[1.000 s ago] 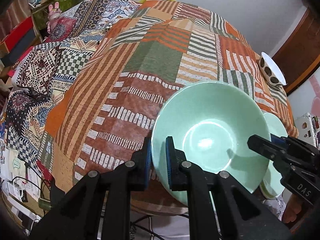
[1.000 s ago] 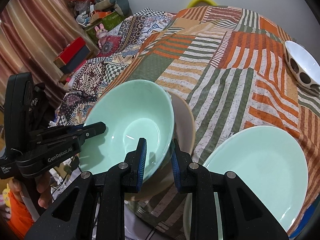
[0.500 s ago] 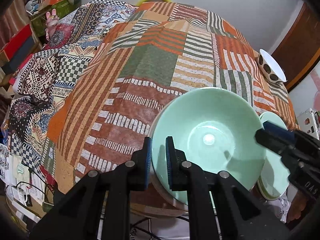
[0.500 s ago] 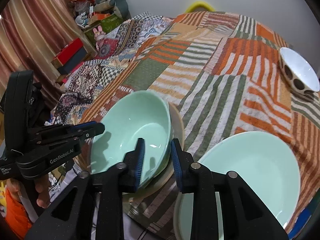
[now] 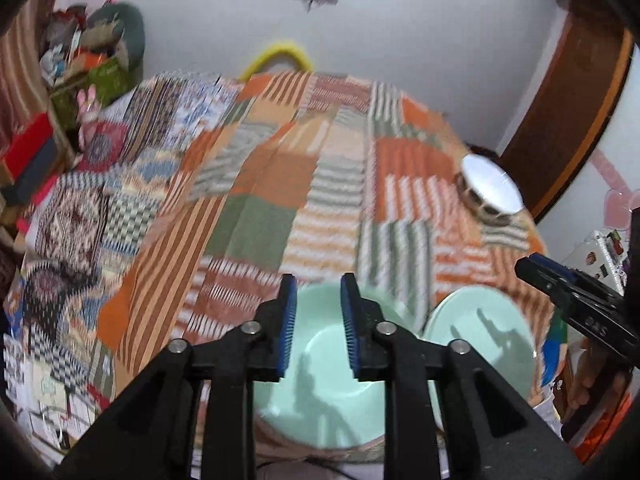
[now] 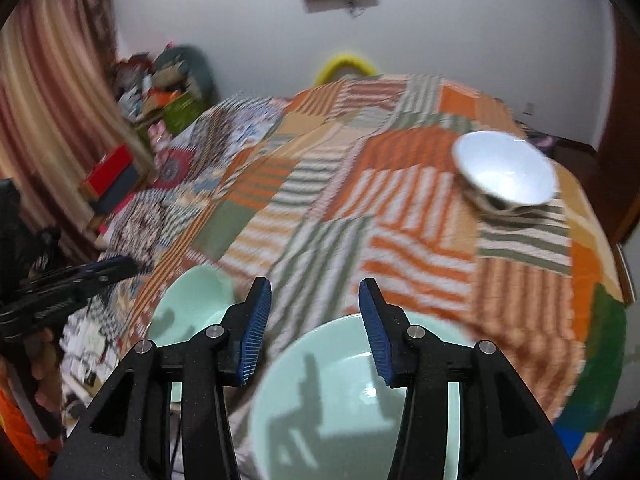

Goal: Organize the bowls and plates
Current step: 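Move the right gripper to the white dotted bowl rim and close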

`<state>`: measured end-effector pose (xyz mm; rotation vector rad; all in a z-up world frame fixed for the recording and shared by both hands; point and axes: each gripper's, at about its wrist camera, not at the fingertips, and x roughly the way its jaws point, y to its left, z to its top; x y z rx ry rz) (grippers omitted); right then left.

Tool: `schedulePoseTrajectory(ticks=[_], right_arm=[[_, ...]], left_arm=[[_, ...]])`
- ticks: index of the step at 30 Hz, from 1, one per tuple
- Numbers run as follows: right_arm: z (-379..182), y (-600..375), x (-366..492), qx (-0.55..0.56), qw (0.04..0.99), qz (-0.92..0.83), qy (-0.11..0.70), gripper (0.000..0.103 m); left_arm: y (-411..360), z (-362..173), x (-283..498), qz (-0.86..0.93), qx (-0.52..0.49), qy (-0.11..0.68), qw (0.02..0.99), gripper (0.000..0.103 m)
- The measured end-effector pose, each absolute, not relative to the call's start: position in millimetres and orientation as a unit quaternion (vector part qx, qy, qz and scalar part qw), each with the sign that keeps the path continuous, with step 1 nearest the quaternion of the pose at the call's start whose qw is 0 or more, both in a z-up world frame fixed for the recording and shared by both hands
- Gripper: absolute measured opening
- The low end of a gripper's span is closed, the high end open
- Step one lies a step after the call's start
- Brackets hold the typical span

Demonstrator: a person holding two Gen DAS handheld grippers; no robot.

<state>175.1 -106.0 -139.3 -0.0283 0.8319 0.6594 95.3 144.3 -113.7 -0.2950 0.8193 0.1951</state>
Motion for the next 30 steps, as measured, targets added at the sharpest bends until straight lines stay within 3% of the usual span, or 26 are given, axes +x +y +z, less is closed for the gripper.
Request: schedulePoseTrajectory(ticks=[6,15,30], right_arm=[[-121,-159,201,0.014,0.891,0.258,0.373,0.043],[-110,-221,247,0.057,0.915,0.188,0.351,0.047],[-161,-227,324,0.08,0.89,0.169,0.417,0.047]], left_arm=[[113,-81,120,0.078,-0.111,0.353,0.926,0.048],[77,-69,179,0.051,-0.126,0.342,0.93,0.066],[35,-116,278,0.019,-0.081,0.409,0.909,0.068]])
